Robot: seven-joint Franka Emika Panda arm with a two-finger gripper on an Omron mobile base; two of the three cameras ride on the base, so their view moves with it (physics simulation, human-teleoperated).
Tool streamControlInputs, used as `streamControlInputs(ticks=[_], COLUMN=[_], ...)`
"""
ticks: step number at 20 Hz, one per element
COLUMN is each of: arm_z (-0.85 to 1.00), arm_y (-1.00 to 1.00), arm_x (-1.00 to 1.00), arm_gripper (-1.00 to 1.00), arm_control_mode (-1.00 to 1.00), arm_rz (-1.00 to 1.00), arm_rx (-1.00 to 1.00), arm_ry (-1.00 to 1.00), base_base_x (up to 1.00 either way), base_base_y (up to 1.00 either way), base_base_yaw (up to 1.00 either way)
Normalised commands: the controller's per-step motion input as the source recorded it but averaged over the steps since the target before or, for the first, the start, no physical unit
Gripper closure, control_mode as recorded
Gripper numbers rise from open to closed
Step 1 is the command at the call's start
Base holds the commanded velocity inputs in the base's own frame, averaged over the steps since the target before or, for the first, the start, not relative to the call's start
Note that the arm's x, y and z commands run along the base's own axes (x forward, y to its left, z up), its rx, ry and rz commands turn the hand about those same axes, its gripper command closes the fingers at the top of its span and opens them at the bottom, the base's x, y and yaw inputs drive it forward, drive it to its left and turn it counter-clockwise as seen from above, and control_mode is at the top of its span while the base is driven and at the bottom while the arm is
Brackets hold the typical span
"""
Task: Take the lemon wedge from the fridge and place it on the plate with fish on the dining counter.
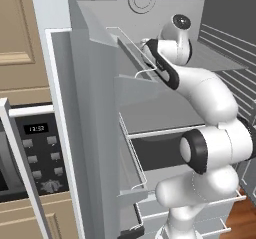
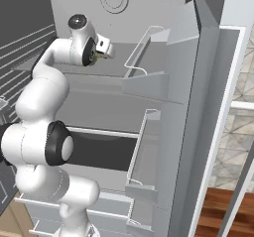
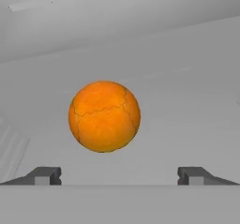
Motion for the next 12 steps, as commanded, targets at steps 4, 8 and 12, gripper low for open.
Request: streamControlInputs(ticks=[4,8,12], arm_z=[0.0,0.0,0.0], arm_y=[0.08,0.21,0.0], arm_x=[0.0,-0.25,0.0], arm_gripper=[-1.0,-1.0,-1.0], arm_control_mode=[-1.0,-1.0,-1.0], arm_rz=[0.0,0.0,0.0], arm_rx=[0.0,-0.01,0.0], arm_ry=[0.0,-0.01,0.0], base_base_x=[0.0,0.0,0.0], base_base_y=[0.0,0.0,0.0], base_base_yaw=[0.0,0.0,0.0])
